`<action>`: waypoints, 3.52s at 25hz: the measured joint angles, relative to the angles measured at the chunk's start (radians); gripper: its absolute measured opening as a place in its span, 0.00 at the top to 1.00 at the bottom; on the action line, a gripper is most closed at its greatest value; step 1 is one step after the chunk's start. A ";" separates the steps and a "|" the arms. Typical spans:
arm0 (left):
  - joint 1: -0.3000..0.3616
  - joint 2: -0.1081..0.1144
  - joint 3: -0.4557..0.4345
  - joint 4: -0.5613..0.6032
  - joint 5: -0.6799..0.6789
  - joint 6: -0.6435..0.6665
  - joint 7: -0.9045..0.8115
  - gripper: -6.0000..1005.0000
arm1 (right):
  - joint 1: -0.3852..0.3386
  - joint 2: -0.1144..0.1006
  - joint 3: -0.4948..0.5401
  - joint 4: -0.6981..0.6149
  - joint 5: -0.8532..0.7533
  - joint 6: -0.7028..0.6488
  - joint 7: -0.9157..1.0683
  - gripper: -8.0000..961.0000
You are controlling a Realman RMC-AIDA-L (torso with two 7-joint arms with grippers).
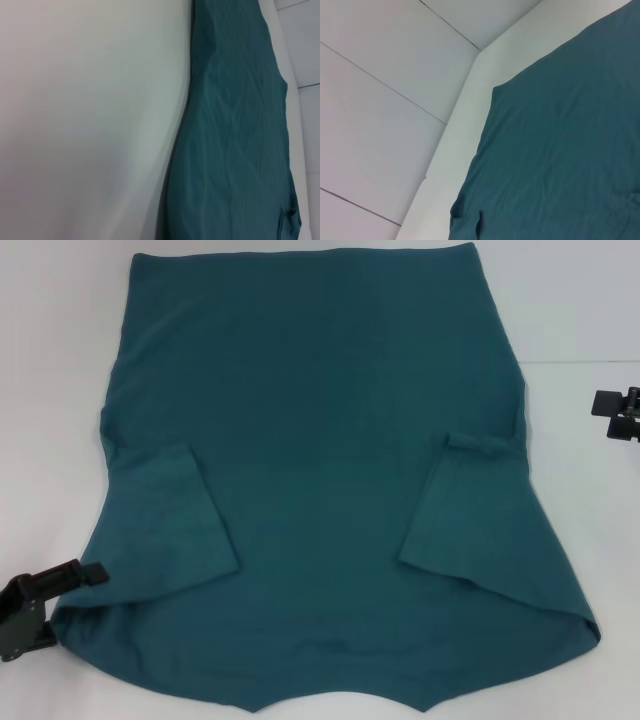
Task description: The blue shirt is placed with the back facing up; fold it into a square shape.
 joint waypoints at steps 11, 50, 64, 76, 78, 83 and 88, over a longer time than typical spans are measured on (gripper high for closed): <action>0.002 0.001 -0.021 0.003 -0.005 -0.007 0.018 0.34 | 0.000 -0.005 -0.005 0.000 -0.005 -0.001 0.000 0.15; -0.019 0.015 -0.019 -0.022 -0.098 0.063 0.142 0.99 | -0.031 -0.048 -0.011 0.001 -0.226 -0.207 -0.040 0.15; -0.038 0.015 -0.013 -0.033 -0.092 0.031 0.140 0.99 | -0.074 -0.044 0.017 -0.010 -0.363 -0.206 -0.001 0.21; -0.039 0.015 -0.013 -0.034 -0.091 0.008 0.130 0.99 | -0.055 0.003 -0.052 -0.002 -0.400 -0.093 0.000 0.21; -0.039 0.015 -0.013 -0.035 -0.091 0.005 0.130 0.99 | -0.054 0.005 -0.057 -0.002 -0.400 -0.085 0.002 0.21; -0.039 0.015 -0.012 -0.043 -0.091 -0.003 0.130 0.99 | -0.048 0.011 -0.084 -0.001 -0.400 -0.060 0.000 0.21; -0.040 0.015 -0.012 -0.044 -0.091 -0.009 0.130 0.99 | -0.039 0.027 -0.135 -0.001 -0.400 -0.014 -0.008 0.21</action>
